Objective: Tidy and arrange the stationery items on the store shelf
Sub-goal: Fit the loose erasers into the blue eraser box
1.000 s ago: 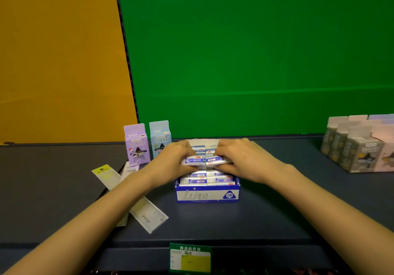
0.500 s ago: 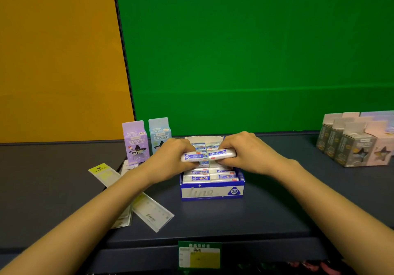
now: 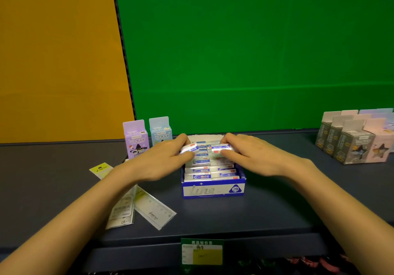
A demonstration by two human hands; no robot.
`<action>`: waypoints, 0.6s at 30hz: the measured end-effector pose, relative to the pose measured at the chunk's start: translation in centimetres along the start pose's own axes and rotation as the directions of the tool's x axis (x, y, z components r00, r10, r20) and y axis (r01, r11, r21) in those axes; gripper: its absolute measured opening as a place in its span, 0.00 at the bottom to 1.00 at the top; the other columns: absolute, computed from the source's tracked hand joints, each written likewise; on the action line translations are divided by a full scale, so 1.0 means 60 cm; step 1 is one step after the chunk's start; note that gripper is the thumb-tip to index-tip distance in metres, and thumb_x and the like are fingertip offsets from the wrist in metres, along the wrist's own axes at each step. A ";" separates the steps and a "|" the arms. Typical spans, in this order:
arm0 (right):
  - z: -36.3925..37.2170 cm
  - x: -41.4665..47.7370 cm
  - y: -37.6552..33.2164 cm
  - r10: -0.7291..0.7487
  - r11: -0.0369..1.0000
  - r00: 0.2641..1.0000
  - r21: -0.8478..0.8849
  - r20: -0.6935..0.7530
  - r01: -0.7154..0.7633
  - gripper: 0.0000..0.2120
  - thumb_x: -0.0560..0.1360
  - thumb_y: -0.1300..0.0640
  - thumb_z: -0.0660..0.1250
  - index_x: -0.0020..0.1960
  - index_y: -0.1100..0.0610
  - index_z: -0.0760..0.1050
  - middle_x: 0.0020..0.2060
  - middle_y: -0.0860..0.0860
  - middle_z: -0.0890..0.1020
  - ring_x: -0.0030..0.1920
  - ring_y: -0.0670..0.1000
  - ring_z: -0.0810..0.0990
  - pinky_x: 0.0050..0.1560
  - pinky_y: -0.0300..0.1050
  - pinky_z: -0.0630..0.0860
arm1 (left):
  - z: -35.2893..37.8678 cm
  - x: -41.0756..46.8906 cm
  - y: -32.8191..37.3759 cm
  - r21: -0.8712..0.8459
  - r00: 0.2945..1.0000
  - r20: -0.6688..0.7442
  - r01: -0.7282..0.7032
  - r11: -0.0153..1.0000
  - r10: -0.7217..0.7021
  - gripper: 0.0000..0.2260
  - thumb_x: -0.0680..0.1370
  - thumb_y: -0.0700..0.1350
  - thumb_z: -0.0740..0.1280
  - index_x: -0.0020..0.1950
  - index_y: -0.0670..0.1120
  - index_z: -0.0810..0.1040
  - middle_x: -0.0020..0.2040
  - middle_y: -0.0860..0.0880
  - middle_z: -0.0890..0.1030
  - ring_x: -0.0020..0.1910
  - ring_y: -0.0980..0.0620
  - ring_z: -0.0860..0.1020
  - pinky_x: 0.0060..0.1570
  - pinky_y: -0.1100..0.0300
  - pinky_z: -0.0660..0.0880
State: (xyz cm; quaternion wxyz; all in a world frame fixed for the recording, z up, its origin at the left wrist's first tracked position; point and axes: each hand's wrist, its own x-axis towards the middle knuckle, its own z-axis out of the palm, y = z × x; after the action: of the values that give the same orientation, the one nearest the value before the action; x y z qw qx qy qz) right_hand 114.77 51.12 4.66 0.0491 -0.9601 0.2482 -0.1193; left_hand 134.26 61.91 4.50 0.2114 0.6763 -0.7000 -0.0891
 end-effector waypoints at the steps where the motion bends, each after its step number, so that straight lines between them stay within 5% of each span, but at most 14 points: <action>1: -0.001 -0.002 0.000 -0.012 1.000 1.000 -0.006 0.006 0.012 0.13 0.79 0.45 0.54 0.55 0.53 0.68 0.52 0.50 0.78 0.48 0.49 0.72 0.51 0.49 0.71 | 0.000 -0.001 0.001 0.011 1.000 0.022 -0.008 1.000 0.008 0.08 0.80 0.50 0.55 0.54 0.47 0.66 0.56 0.50 0.76 0.52 0.52 0.75 0.47 0.60 0.73; 9: 0.007 -0.005 -0.002 0.007 0.998 1.000 -0.056 -0.030 -0.008 0.12 0.73 0.47 0.65 0.55 0.49 0.74 0.53 0.46 0.78 0.53 0.48 0.74 0.50 0.42 0.69 | 0.006 0.004 -0.006 0.041 0.993 -0.060 -0.103 0.994 0.106 0.09 0.76 0.50 0.64 0.54 0.49 0.74 0.52 0.53 0.77 0.45 0.61 0.72 0.38 0.71 0.68; 18: 0.018 0.003 -0.005 0.037 0.998 0.994 -0.051 -0.104 -0.043 0.12 0.70 0.50 0.69 0.53 0.49 0.77 0.53 0.46 0.79 0.53 0.49 0.76 0.51 0.46 0.73 | 0.026 0.007 0.006 0.204 0.980 -0.169 -0.074 0.976 0.109 0.14 0.72 0.50 0.70 0.56 0.48 0.81 0.55 0.50 0.82 0.50 0.53 0.77 0.47 0.57 0.75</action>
State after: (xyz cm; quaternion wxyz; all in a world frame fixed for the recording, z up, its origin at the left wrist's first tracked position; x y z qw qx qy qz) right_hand 115.31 51.32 3.68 0.0128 -0.9485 0.2727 -0.1609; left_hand 133.27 61.25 3.34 0.2094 0.6661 -0.7140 0.0515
